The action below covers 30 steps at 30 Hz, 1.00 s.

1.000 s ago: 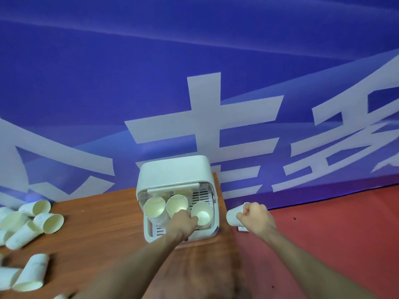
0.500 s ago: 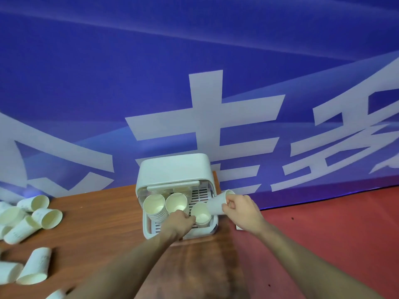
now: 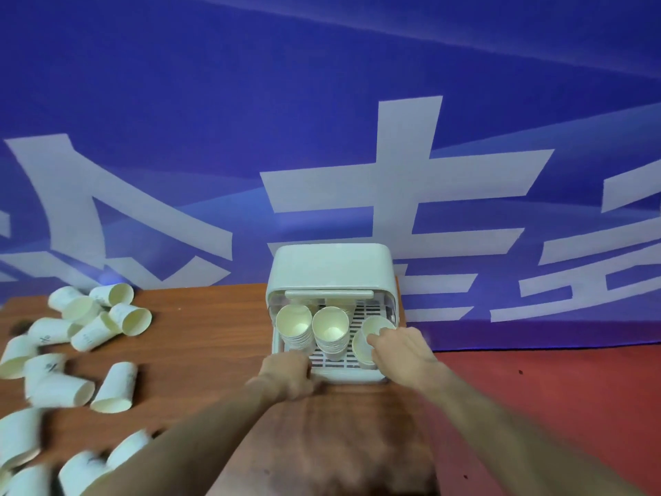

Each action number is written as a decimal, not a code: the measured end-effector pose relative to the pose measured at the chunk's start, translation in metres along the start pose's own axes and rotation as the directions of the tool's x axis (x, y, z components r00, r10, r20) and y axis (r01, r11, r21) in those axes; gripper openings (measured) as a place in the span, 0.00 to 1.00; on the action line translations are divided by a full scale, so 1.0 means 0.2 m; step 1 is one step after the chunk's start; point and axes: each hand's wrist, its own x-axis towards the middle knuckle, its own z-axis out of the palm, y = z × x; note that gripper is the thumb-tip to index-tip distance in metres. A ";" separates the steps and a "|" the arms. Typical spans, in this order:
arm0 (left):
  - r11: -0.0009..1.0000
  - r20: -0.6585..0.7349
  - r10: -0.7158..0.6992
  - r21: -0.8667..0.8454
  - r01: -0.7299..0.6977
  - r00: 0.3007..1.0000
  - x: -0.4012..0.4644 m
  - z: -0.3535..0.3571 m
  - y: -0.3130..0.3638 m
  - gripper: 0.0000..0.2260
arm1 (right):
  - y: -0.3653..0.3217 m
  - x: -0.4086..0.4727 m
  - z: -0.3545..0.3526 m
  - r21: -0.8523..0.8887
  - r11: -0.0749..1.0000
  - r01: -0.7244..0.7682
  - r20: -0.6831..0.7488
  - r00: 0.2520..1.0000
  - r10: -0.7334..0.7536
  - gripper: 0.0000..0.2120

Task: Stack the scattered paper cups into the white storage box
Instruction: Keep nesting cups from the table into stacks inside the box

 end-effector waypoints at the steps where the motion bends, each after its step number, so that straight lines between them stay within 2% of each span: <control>1: 1.000 0.006 -0.013 0.028 0.013 1.000 0.00 0.01 -0.03 0.19 | -0.01 0.02 0.01 -0.024 1.000 0.008 0.033 0.999 -0.008 0.11; 6: 0.992 0.022 -0.049 0.115 0.046 0.999 0.00 0.04 -0.15 0.18 | -0.05 0.11 0.06 -0.073 0.997 0.032 0.140 0.990 -0.022 0.15; 9: 0.986 0.050 -0.045 0.160 0.037 0.998 -0.01 0.05 -0.17 0.18 | -0.06 0.14 0.09 -0.068 0.997 0.024 0.180 0.984 -0.012 0.14; 11: 0.984 0.058 -0.043 0.173 0.033 0.997 -0.01 0.05 -0.18 0.18 | -0.06 0.15 0.11 -0.052 0.998 0.022 0.171 0.985 -0.012 0.11; 16: 0.985 0.026 -0.044 0.170 0.039 0.999 -0.05 0.04 -0.20 0.18 | -0.07 0.11 0.07 0.003 1.000 0.013 0.068 0.998 -0.013 0.16; 19: 0.989 -0.007 -0.043 0.139 0.043 0.999 -0.08 0.02 -0.22 0.18 | -0.11 0.09 0.02 0.179 0.983 -0.035 0.074 0.997 0.022 0.13; 23: 0.995 -0.060 -0.042 0.090 0.047 0.997 -0.15 0.00 -0.29 0.18 | -0.21 0.07 -0.05 0.419 0.903 -0.096 0.110 0.992 0.054 0.12; 30: 0.983 -0.105 -0.172 -0.080 0.164 0.980 -0.33 -0.02 -0.49 0.20 | -0.47 0.06 -0.16 0.585 0.802 -0.123 0.112 0.991 0.070 0.20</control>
